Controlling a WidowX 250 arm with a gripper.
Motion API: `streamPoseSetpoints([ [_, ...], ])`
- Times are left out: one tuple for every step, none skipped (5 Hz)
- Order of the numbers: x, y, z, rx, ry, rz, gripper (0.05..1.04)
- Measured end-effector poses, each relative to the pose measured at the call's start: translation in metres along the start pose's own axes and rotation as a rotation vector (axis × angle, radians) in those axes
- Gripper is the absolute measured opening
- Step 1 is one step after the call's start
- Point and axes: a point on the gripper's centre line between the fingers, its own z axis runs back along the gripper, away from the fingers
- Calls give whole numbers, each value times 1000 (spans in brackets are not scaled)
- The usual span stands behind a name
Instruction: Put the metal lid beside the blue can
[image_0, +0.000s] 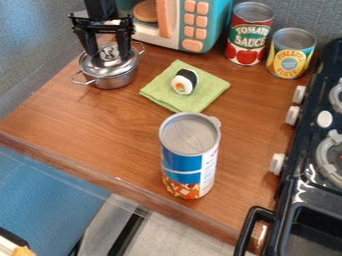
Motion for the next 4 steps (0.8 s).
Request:
streamPoseSetpoints([
  [0, 1, 1, -22, -8, 1, 693],
  [1, 3, 2, -26, -14, 8, 393],
  [1, 2, 1, -32, -20, 4, 289],
  [-6, -6, 26, -17, -72, -9, 289],
])
